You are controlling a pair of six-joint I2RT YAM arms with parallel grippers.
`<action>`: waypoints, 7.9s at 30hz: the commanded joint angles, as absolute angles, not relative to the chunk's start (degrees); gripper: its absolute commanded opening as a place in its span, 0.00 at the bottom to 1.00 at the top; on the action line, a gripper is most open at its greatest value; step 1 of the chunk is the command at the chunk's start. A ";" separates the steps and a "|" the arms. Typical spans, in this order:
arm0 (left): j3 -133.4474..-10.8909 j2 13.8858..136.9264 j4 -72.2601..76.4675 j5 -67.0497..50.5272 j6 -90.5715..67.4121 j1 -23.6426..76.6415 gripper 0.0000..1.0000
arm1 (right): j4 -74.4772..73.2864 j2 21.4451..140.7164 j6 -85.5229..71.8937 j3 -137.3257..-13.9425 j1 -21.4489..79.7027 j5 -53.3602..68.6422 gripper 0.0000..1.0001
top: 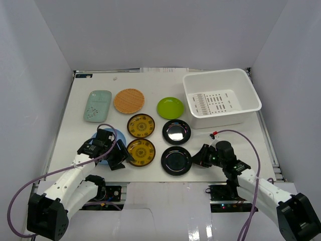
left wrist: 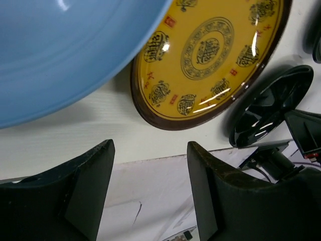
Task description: Place the plates into the plastic bin on the countertop
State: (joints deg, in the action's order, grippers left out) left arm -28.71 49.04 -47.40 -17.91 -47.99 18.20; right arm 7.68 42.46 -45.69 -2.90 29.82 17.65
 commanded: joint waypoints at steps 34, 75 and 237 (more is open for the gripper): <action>-20.83 50.64 -29.62 -12.47 -54.14 24.52 0.00 | -10.45 63.89 -8.00 -64.60 12.58 -21.02 0.08; -125.75 123.36 -29.53 -5.10 -44.47 43.33 0.00 | -10.55 45.45 -27.24 -58.02 2.55 3.33 0.08; -91.62 92.94 -9.93 -7.74 -47.37 23.48 0.81 | -8.88 57.55 -20.46 -64.52 9.86 -9.35 0.08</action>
